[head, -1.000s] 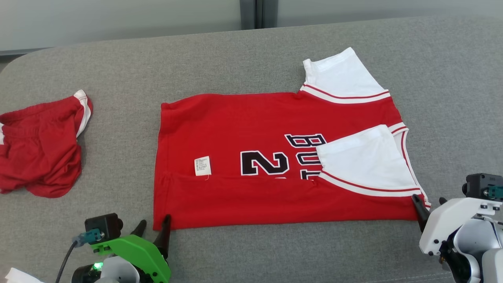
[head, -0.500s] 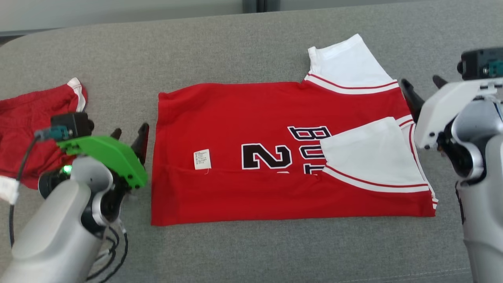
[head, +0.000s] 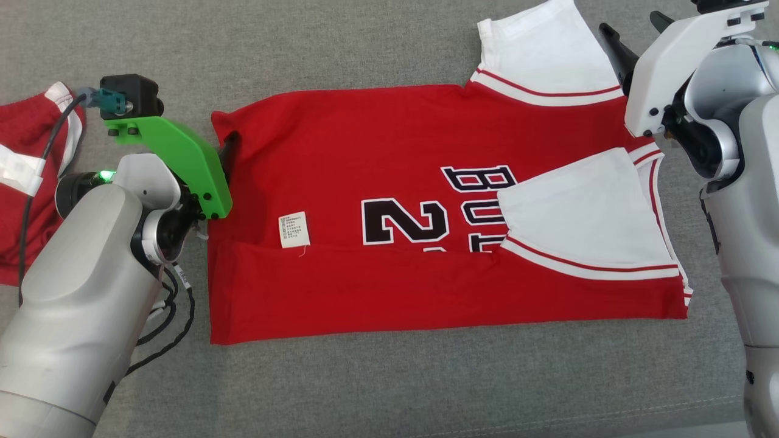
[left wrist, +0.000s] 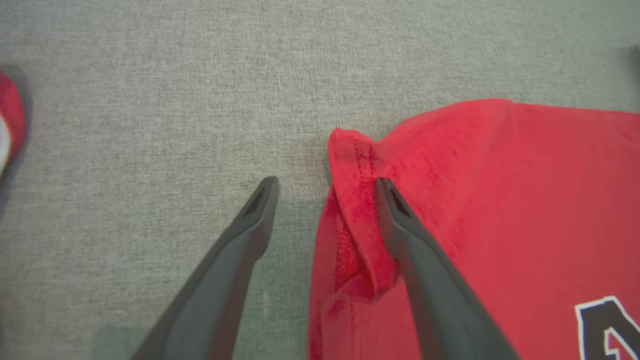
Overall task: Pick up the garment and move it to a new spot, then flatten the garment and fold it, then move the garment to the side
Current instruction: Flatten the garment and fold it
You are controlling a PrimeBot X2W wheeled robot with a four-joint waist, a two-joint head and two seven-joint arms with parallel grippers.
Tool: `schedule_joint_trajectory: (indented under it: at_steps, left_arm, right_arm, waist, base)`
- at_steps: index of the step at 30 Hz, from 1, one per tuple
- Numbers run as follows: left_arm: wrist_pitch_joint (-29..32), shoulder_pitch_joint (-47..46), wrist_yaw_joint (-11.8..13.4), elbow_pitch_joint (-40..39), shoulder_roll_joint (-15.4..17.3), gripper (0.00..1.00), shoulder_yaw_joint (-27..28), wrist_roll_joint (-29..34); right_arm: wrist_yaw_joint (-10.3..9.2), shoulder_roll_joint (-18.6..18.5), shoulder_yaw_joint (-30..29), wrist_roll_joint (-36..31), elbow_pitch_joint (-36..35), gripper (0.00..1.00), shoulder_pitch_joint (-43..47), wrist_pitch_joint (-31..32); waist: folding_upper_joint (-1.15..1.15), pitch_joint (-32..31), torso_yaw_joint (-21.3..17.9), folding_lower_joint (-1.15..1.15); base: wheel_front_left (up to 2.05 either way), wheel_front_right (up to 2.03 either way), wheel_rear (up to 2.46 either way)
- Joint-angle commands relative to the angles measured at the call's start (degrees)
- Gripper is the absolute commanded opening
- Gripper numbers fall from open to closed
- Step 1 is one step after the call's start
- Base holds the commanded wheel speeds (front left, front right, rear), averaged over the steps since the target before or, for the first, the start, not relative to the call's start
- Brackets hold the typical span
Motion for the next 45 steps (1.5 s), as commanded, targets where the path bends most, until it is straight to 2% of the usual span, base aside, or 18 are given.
schedule_joint_trajectory:
  at_steps: [1, 6, 11, 17, 22, 23, 24, 28, 34, 45]
  left_arm:
    - [-0.6, -1.4, -0.3, 0.4, 0.1, 1.00, -0.1, 0.6]
    - [-5.4, -3.0, -1.1, 2.5, -1.0, 1.00, -0.6, 2.7]
    - [-4.8, -5.5, -3.0, 5.5, -1.7, 1.00, -2.7, 4.4]
    - [-6.6, -8.1, -4.2, 8.9, -2.7, 1.00, -4.5, 6.6]
    - [-8.3, -9.4, -6.2, 10.8, -3.8, 1.00, -5.7, 7.5]
    - [-8.4, -9.5, -6.6, 11.3, -4.0, 0.41, -6.0, 7.6]
    - [-8.6, -9.5, -6.7, 11.7, -4.2, 0.00, -6.2, 7.7]
    - [-9.7, -9.5, -6.1, 13.2, -5.3, 0.00, -6.4, 7.8]
    - [-15.2, -8.2, -4.8, 12.0, -7.6, 0.00, -6.9, 9.3]
    - [-19.1, -7.7, -6.2, 10.6, -11.2, 0.00, -8.5, 9.6]
  right_arm:
    - [-0.08, -0.6, 0.2, 0.4, 0.6, 1.00, -0.9, -0.7]
    - [-0.08, -1.4, 0.6, 0.7, 2.2, 1.00, -2.2, -2.0]
    - [-0.08, -1.6, 1.4, 0.9, 3.2, 1.00, -3.5, -2.1]
    - [-0.08, -2.0, 2.5, 1.0, 4.9, 1.00, -4.9, -2.0]
    - [-0.08, -2.4, 2.6, 1.8, 8.0, 1.00, -6.6, -1.8]
    - [-0.08, -2.5, 2.4, 1.9, 8.9, 1.00, -7.0, -1.6]
    - [-0.08, -2.6, 2.4, 1.8, 9.5, 1.00, -7.3, -1.6]
    - [-0.08, -3.0, 2.0, 1.5, 12.4, 1.00, -9.5, -2.3]
    - [-0.08, -3.4, 1.9, -1.9, 17.7, 1.00, -13.9, -4.5]
    - [-0.09, -4.1, 0.7, -8.6, 29.0, 1.00, -19.1, -7.5]
  waist:
    - [0.00, 0.7, 0.0, -0.01]
    - [0.00, 1.7, 0.2, -0.01]
    - [0.00, 2.8, 0.2, -0.01]
    - [0.00, 3.9, -0.1, -0.01]
    - [0.00, 4.6, 0.2, -0.01]
    - [0.00, 4.7, 0.4, -0.01]
    - [0.00, 4.8, 0.6, -0.01]
    - [0.00, 5.4, 1.5, -0.01]
    - [0.00, 6.9, 4.2, -0.01]
    - [0.00, 9.5, 8.7, -0.01]
  base:
    - [0.00, 0.00, 0.00]
    - [0.00, 0.00, 0.00]
    - [0.00, 0.00, 0.00]
    - [0.00, 0.00, 0.00]
    - [0.00, 0.00, 0.00]
    - [0.00, 0.00, 0.00]
    - [0.00, 0.00, 0.00]
    - [0.00, 0.00, 0.00]
    - [0.00, 0.00, 0.00]
    - [0.00, 0.00, 0.00]
